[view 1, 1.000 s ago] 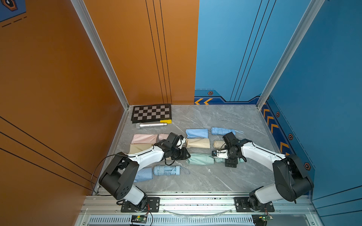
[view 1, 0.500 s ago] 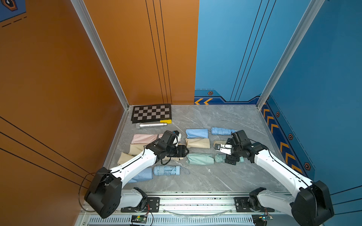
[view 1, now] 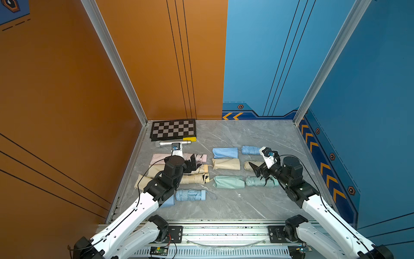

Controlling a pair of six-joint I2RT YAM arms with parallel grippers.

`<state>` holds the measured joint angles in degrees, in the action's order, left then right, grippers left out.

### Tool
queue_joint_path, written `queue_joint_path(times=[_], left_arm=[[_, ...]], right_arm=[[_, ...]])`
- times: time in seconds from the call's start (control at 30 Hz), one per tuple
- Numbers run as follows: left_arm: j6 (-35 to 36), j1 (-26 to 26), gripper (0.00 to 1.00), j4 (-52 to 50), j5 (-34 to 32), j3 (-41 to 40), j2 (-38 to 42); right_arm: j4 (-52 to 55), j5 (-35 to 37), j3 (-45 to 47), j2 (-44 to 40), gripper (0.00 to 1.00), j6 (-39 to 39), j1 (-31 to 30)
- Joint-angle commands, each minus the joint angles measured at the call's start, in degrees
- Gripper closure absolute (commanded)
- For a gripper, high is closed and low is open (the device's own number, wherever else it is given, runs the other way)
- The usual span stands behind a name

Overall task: Take umbrellas out of sleeves
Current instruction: Reset both arms

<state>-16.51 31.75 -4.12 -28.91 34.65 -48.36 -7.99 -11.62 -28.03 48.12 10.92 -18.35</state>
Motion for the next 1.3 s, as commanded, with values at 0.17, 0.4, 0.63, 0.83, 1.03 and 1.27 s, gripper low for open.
queue_joint_path(times=[0.17, 0.4, 0.63, 0.83, 1.03, 1.27], left_arm=[[16.7, -5.9, 0.02, 40.2, -18.2, -17.8, -4.5], [24.9, -10.5, 0.02, 63.4, -18.4, -20.7, -25.1], [26.9, -14.6, 0.02, 81.7, -13.6, -21.7, -43.0], [23.5, -19.1, 0.02, 75.9, -2.2, -21.4, -40.3], [16.6, -27.1, 0.02, 66.8, 8.8, -17.9, -41.4], [17.0, -26.3, 0.02, 62.6, 7.7, -15.2, -41.7]], right_arm=[[-19.9, 24.3, 8.3, 9.7, 0.0, -15.9, 10.4], [-41.7, 25.7, 10.9, 29.2, 0.0, -11.4, 11.8], [-50.4, 23.3, 10.9, 39.2, 0.0, -11.8, 13.5], [-48.4, 21.1, 8.8, 40.6, 0.0, -11.6, 14.1], [-45.4, 24.0, 7.3, 40.5, 0.0, -14.1, 15.1], [-45.1, 24.0, 7.2, 40.5, 0.0, -14.1, 15.1]])
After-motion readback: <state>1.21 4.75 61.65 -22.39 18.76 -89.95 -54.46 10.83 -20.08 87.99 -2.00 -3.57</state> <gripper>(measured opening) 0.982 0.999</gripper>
